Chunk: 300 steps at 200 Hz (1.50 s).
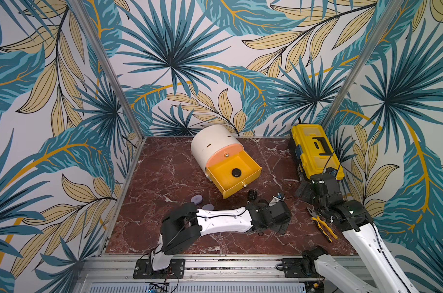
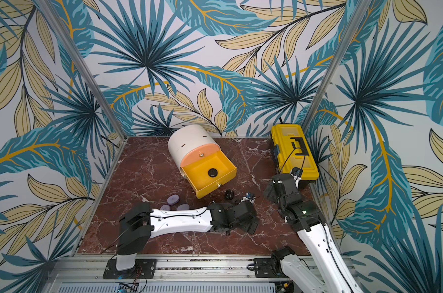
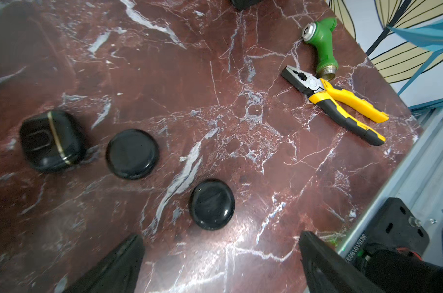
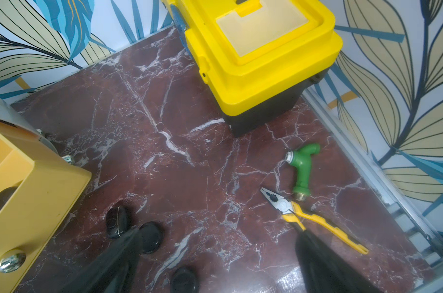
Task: Put the bluetooth earphones in the drawer according to color
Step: Pick up the Bluetooth earphone from the center of the board.
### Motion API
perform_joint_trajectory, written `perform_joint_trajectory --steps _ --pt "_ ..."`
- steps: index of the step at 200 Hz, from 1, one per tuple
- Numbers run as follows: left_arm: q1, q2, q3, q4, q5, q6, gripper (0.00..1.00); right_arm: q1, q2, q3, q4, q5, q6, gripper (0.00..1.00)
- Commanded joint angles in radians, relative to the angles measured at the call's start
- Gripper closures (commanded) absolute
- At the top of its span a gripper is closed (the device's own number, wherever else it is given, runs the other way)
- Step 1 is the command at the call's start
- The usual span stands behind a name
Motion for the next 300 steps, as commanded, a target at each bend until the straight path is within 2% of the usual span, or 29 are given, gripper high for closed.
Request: perform_joint_trajectory --steps 1,66,148,169,212,300 --pt "-0.002 0.077 0.098 -0.093 0.006 0.048 0.0 -0.008 -0.018 0.028 -0.05 0.013 -0.002 0.01" --pt "-0.002 0.216 0.196 -0.127 0.008 0.071 0.15 -0.011 -0.028 0.028 -0.063 0.016 -0.012 0.01" --pt "0.003 0.25 0.196 -0.122 0.029 0.075 0.42 -0.011 -0.017 0.027 -0.063 0.003 -0.007 0.01" --pt "0.004 0.238 0.195 -0.131 0.019 0.082 0.44 -0.011 -0.011 0.019 -0.063 -0.005 -0.003 0.01" --pt "0.004 0.131 0.151 -0.127 -0.006 0.104 0.48 -0.011 0.0 -0.004 -0.064 -0.012 0.006 0.01" --pt "0.012 -0.224 0.038 -0.189 -0.159 0.155 0.47 -0.012 0.039 -0.067 -0.035 -0.005 0.027 0.01"
